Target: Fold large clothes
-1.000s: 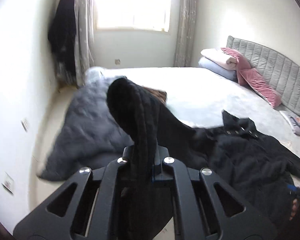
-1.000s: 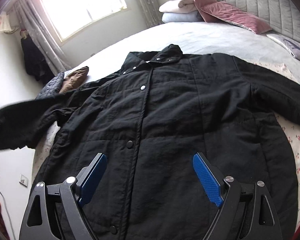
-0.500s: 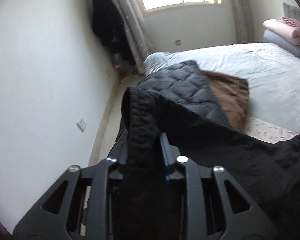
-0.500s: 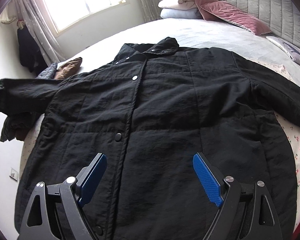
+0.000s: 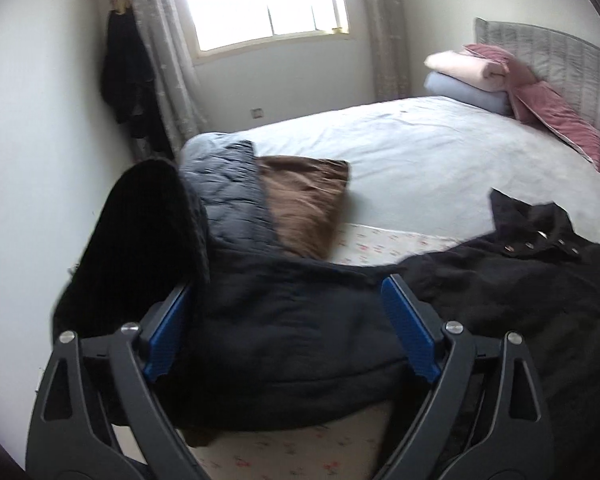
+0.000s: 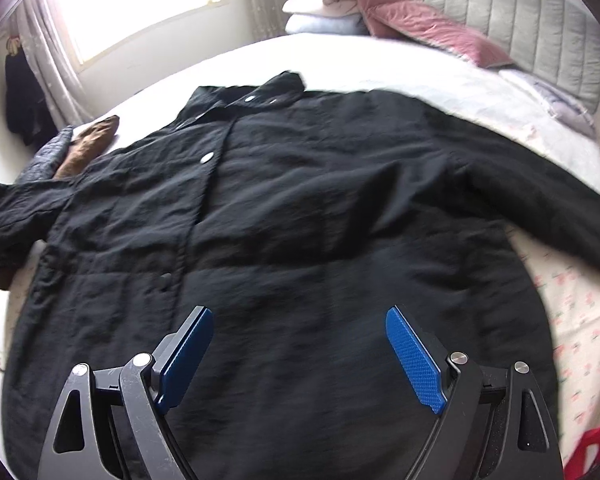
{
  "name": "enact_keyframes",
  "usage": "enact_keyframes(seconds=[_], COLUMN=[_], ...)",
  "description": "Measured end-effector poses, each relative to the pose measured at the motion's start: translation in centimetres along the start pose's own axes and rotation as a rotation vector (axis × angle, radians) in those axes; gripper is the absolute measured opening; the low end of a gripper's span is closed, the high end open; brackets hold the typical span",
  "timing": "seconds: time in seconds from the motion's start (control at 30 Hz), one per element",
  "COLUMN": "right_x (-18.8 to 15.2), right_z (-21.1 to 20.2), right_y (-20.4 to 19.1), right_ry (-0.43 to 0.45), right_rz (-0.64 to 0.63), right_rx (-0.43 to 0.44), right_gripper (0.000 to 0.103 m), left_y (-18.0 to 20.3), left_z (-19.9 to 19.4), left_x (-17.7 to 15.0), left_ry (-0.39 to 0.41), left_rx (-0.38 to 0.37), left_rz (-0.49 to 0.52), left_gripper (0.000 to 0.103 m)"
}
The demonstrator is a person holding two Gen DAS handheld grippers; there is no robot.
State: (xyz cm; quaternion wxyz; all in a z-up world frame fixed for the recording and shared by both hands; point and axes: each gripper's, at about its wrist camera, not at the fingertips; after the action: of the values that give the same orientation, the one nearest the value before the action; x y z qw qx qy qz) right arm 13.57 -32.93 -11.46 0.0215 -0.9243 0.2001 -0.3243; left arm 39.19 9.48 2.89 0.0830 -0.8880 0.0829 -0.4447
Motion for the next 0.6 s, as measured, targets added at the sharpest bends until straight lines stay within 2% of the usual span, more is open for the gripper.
enact_keyframes(seconds=[0.1,0.17,0.23,0.3,0.33,0.37,0.43,0.6], right_x=[0.5,0.7,0.7,0.4,0.0,-0.4,-0.9,-2.5], right_z=[1.3,2.3,3.3,4.0,4.2,3.9,3.3,1.7], right_y=[2.6,4.3,5.7,6.6,6.9,7.2,8.4,12.6], right_ry=[0.016,0.018,0.015,-0.018,-0.027,-0.022,-0.042,-0.073], right_rz=[0.055,0.081,0.082,0.047,0.007,-0.039,-0.063,0.019], right_rx=[-0.056,-0.083,-0.125,-0.151,-0.150,-0.147,-0.131,-0.024], right_gripper=[0.089,0.089,0.089,0.089,0.089,0.089,0.089,0.090], left_y=[5.5,8.4,10.9,12.9,13.7,14.1,14.2,13.5], left_z=[0.8,1.7,3.1,3.8,4.5,4.6,3.2,0.5], left_x=[-1.5,-3.3,-6.1,-9.3,-11.0,-12.2,-13.4,-15.2], left_ry=[-0.037,-0.062,-0.115,-0.191,-0.232,-0.236,-0.165,-0.203], left_rx=[-0.159,-0.288,-0.398,-0.473,-0.477,-0.453,-0.433,-0.426], left_rz=[0.035,0.011,-0.040,-0.065,-0.061,-0.034,0.018,0.040], left_gripper=[0.091,0.091,0.091,0.091,0.091,0.091,0.091,0.091])
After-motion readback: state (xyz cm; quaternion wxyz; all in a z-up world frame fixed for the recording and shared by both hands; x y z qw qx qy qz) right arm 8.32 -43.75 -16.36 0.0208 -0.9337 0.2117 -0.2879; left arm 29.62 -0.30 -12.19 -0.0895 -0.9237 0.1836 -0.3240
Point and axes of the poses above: each gripper's, at about its wrist camera, not at the fingertips, and z roughly the way its jaws point, y to its right, x to its top, and after that the axes turned 7 degrees about z, right-handed
